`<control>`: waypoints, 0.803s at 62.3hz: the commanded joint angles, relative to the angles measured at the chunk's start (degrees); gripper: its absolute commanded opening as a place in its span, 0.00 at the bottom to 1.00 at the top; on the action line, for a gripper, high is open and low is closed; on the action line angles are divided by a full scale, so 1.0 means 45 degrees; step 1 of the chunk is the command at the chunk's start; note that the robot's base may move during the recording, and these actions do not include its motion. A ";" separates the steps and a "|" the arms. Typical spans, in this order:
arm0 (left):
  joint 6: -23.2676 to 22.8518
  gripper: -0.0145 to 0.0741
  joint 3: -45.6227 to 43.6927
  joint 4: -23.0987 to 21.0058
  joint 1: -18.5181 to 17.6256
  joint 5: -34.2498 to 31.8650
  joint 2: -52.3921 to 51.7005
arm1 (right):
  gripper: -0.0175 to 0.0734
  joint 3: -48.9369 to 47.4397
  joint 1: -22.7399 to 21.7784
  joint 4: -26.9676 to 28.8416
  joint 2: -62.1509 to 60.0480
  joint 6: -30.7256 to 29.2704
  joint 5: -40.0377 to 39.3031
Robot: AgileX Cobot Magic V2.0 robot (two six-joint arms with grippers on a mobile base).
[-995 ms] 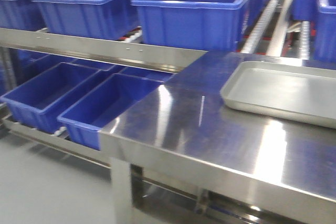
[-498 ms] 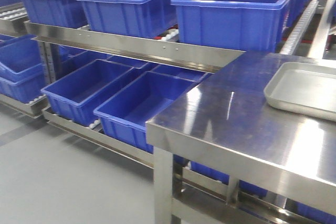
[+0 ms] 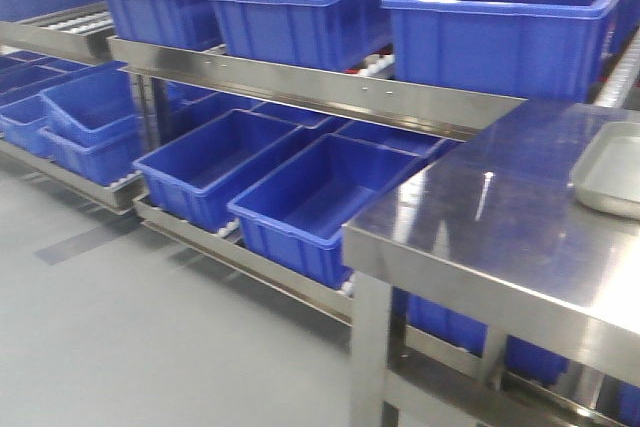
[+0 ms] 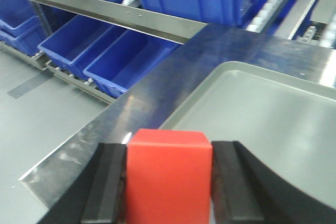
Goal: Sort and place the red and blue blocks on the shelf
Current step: 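Drive the base away from the table carrying both cubes, then drive the base across the floor holding the red and blue cubes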
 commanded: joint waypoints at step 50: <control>-0.0107 0.30 -0.0358 -0.0012 0.0005 -0.0929 0.0008 | 0.25 -0.0369 -0.0081 -0.0143 0.0002 -0.0040 -0.1103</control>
